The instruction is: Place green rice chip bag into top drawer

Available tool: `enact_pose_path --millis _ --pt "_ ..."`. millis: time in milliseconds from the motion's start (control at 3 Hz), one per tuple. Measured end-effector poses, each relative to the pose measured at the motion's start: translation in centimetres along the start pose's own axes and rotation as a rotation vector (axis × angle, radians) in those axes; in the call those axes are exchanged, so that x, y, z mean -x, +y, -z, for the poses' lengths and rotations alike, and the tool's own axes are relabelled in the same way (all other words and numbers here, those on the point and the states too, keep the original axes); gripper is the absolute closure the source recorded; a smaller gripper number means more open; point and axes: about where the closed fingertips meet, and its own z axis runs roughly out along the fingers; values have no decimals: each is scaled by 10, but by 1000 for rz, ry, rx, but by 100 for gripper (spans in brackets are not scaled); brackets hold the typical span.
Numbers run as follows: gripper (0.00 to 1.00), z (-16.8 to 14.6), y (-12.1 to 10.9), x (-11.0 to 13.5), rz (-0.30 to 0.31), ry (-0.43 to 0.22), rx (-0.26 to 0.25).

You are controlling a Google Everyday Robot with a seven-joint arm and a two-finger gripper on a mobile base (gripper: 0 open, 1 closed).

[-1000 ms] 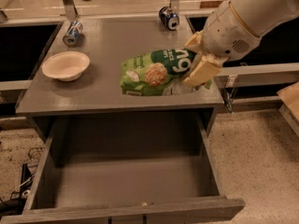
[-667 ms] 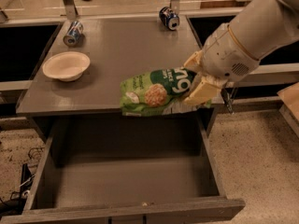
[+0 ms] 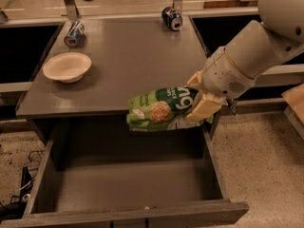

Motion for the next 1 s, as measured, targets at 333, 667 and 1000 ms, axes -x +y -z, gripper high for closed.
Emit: enact_pose_path --millis 333,667,1000 --pt "100 0 0 0 0 0 0" --pt "100 -4 2 4 -9 -32 -21" --pt "100 -20 14 -3 -41 -63 -47"
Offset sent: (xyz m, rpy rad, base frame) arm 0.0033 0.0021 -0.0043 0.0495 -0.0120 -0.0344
